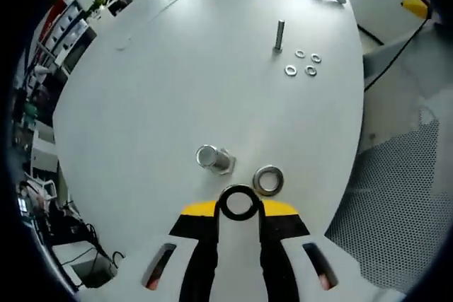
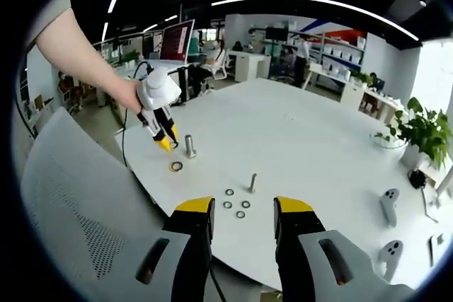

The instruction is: Place the washer onto the threaded stud by aligning its center hole with the stud, sliding it down to the base, and recovering from edge contact or off-axis alignment until the washer reaches the visible bottom stop.

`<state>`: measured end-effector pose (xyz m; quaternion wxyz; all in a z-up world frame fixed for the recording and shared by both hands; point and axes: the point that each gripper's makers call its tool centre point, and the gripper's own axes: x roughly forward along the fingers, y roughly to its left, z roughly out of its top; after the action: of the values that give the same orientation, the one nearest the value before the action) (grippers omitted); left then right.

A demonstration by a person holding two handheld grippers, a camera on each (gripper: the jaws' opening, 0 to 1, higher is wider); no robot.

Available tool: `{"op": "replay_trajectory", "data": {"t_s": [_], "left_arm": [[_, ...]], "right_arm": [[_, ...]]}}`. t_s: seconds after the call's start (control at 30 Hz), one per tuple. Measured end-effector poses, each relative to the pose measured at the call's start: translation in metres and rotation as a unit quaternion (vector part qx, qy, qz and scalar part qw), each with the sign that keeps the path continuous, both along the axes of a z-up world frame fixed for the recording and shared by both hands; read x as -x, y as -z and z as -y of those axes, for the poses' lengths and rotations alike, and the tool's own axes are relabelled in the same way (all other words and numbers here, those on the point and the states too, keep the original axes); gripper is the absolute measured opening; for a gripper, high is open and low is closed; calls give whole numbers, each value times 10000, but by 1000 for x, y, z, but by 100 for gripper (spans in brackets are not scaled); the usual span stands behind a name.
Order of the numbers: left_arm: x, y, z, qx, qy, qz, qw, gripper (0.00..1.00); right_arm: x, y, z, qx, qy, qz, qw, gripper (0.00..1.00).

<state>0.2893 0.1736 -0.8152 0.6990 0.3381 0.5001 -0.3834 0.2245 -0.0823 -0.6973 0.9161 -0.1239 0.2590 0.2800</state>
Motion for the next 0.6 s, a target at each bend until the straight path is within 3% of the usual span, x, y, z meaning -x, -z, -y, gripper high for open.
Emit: {"op": "replay_trajectory", "data": {"t_s": [0.27,0.6], "left_arm": [[-11,-18,6,13,82,204,9998,19],[-26,-24,16,-5,171,310,9994,19]], "right_arm": [[1,0,-1,11,-44,-4,10000,35],[0,-1,-1,-7,-44,33,10000,35]]}}
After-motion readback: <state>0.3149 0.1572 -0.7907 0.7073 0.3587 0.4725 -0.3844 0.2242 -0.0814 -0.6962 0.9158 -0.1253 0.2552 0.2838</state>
